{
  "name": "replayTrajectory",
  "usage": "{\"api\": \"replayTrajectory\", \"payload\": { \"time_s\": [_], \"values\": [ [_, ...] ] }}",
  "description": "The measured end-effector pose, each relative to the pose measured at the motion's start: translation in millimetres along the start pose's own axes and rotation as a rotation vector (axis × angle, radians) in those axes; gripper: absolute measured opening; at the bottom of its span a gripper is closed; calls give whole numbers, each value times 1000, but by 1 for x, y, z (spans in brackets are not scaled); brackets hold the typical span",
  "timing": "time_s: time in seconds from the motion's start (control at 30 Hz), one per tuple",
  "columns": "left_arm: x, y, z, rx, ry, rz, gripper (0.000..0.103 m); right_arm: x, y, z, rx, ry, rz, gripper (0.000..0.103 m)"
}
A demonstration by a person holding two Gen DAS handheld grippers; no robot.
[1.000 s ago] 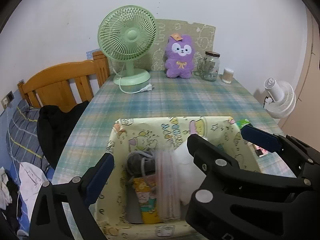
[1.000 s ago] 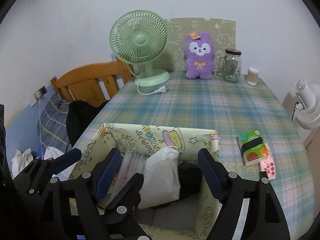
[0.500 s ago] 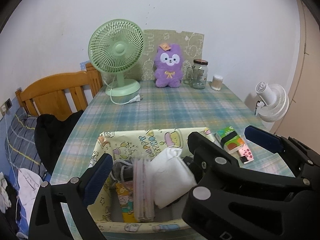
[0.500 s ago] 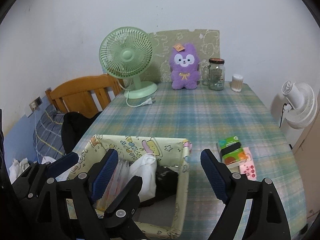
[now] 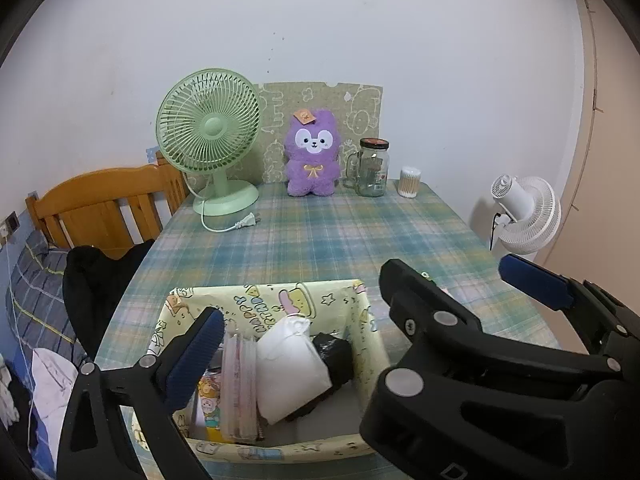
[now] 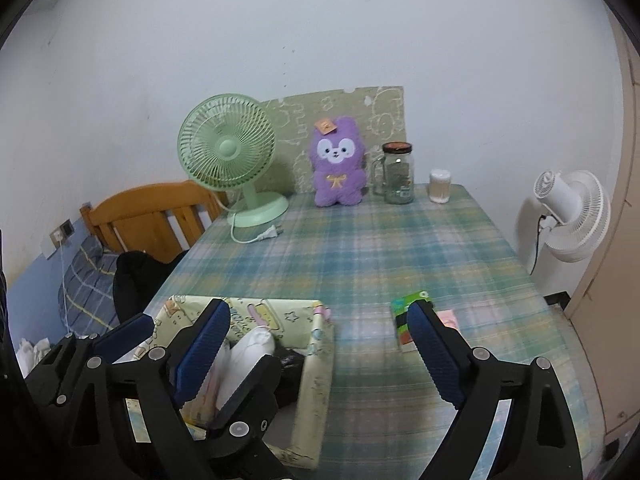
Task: Organize soft objects
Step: 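Open both tools and withdraw them from the box toward the green and pink packs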
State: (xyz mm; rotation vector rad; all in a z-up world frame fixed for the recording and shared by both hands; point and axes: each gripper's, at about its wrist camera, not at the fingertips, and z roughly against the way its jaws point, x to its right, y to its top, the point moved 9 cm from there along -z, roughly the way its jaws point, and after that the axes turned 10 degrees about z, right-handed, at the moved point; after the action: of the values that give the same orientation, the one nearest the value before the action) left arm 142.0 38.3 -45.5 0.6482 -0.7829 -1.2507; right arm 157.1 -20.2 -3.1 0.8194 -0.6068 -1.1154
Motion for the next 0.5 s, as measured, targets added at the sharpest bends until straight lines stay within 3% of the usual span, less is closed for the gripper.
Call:
{"api": "replayTrajectory", "payload": {
  "time_s": [0.5],
  "values": [
    [45,-7,6,9,-30,-25,103,45,-4,25,42,-50,-14,100]
  ]
}}
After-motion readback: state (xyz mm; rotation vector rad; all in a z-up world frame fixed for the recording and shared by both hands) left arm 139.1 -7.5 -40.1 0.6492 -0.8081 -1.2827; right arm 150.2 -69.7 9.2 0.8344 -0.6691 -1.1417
